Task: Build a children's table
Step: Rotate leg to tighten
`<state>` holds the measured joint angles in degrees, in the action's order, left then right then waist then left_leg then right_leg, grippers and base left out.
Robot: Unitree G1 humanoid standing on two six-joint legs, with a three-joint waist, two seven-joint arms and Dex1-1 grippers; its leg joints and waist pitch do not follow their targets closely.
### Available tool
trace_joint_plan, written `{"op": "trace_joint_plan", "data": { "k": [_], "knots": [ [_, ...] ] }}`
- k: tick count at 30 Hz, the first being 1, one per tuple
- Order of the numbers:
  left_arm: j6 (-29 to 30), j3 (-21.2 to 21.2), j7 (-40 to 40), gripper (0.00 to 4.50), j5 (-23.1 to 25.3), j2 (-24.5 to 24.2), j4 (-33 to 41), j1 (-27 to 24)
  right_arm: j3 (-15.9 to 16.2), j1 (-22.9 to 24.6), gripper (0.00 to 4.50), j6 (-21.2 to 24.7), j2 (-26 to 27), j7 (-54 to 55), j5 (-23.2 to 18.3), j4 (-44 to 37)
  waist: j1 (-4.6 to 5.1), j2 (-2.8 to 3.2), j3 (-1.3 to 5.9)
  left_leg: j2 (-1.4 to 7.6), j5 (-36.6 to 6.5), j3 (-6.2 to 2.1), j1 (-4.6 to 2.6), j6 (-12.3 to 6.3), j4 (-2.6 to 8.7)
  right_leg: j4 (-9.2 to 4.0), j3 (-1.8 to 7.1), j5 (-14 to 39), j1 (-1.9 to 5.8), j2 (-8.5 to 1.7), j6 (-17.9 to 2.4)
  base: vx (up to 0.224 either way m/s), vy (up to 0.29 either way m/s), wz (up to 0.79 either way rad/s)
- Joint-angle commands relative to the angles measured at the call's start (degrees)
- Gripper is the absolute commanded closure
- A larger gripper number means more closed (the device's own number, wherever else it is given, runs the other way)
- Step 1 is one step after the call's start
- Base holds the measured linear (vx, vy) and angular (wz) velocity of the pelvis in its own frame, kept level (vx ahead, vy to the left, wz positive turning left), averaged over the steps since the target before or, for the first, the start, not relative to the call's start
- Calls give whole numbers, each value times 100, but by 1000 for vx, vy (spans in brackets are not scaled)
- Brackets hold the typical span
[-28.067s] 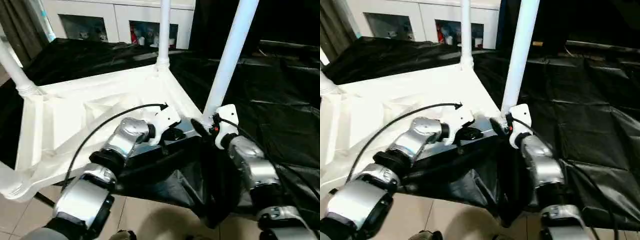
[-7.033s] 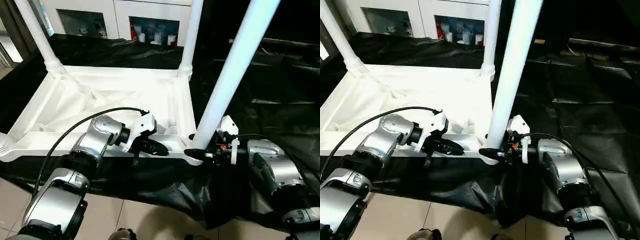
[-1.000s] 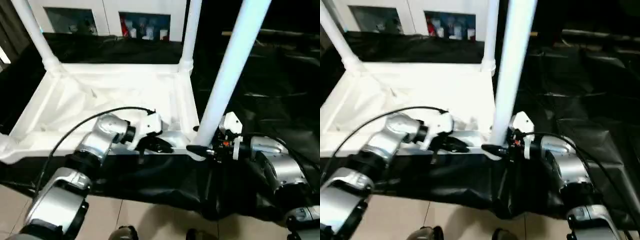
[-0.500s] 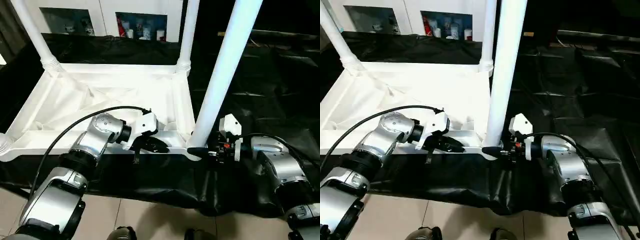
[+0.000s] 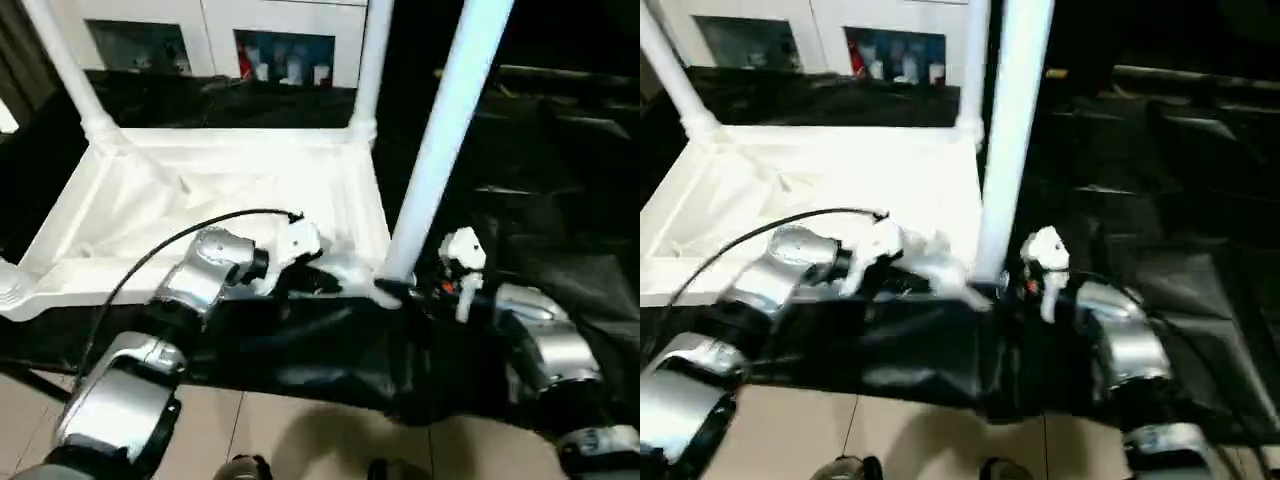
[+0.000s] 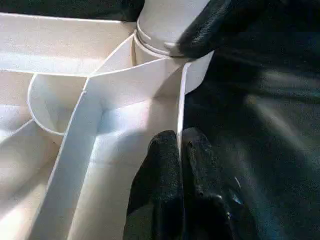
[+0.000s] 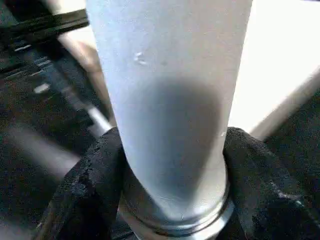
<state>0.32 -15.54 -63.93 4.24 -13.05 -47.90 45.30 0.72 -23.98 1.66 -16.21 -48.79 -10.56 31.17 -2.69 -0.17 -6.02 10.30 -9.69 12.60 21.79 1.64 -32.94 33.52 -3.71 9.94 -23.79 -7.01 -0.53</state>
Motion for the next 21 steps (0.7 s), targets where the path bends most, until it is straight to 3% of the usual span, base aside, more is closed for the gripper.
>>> {"op": "trace_joint_plan", "data": {
  "k": [1,6,10,11,16,21],
  "knots": [
    [194,-59,615,450,41,444,-129,-23,85,133,191,156,315,765,204,263,32,-49,352,306,-2187,-229,-154,14,487,-532,201,2792,164,-215,-951,0,0,0],
    [328,-169,1196,450,174,954,-77,-49,-55,66,191,267,830,1781,322,299,112,-34,356,293,-2564,-260,-176,68,524,-607,184,2906,151,-214,-822,0,0,0],
    [347,-275,1253,450,204,1223,30,-110,155,55,191,79,1018,1905,535,255,119,-29,373,279,-2646,-265,-177,45,533,-645,172,2887,154,-218,-756,0,0,0],
    [333,-281,1221,450,208,1228,45,-121,148,65,135,75,1055,1827,461,208,113,-26,385,280,-2631,-260,-186,8,530,-649,182,2821,151,-225,-768,0,0,0],
    [261,-250,911,450,218,985,99,-146,200,46,85,-41,868,1486,435,66,94,-14,433,284,-2290,-224,-147,-120,519,-585,206,2188,187,-217,-952,0,0,0],
    [136,-294,196,450,138,599,248,-244,306,105,85,17,396,314,133,-237,52,-25,472,289,-1818,-180,-116,-413,467,-498,224,1463,254,-217,-1196,0,0,0]
  ]
}}
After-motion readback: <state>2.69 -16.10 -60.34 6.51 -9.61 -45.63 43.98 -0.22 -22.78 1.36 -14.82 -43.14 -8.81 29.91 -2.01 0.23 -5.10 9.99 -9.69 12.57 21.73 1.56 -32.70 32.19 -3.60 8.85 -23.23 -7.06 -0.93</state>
